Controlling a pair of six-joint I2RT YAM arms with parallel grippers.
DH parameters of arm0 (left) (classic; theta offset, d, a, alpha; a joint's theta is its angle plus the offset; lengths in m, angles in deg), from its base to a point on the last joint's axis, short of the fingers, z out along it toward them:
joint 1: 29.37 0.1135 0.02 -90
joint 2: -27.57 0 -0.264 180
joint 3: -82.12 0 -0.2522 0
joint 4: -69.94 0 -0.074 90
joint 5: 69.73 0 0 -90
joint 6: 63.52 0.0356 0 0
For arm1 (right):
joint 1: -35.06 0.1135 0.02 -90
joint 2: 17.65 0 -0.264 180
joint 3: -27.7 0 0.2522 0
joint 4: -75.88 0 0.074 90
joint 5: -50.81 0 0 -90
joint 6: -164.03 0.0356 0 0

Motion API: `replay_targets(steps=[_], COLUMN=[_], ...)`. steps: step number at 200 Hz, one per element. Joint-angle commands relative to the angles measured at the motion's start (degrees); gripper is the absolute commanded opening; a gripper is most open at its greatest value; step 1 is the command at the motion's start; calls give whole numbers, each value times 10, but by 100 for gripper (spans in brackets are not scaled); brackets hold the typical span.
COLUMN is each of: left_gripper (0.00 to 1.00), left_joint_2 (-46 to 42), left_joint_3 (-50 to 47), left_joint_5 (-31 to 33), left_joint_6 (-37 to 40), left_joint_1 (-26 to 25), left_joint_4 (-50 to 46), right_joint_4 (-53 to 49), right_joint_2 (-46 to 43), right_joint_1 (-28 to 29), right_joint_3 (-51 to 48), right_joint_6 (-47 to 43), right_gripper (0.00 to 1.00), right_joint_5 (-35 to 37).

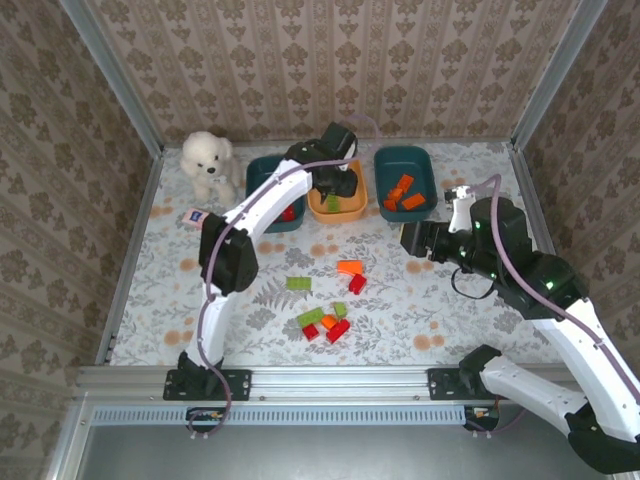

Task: Sort the legos into containers by color

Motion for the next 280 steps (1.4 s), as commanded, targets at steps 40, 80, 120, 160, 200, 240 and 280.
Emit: replay_targets(steps=[40, 80, 120, 160, 200, 240, 280], left_gripper=[30, 34, 48, 67, 71, 75, 74], left_joint_2=[113, 137, 145, 134, 97, 23, -165], left_joint_3=[69, 73, 75, 92, 112, 94, -130], left_joint_5=[-80, -98, -83, -71, -63, -58, -55], left_joint_6=[-49, -57, -64, -64, -77, -128, -212], left_joint_1=[24, 22, 21, 19, 19, 31, 77], left_joint_4=[15, 13, -4, -12, -11, 5, 124], right_joint_4=[34, 37, 43, 42, 30, 5, -16], right_joint_2=[-4, -1, 9, 16, 23, 57, 113], right_joint_1=[-2, -8, -10, -12, -15, -14, 51], right_joint_3=[-12, -17, -18, -18, -14, -3, -1], right_joint_6=[0, 2, 3, 1, -12, -57, -108], right_gripper=[67, 68, 68, 68, 68, 67, 66], right_joint_5=[-8, -9, -14, -19, -19, -36, -41])
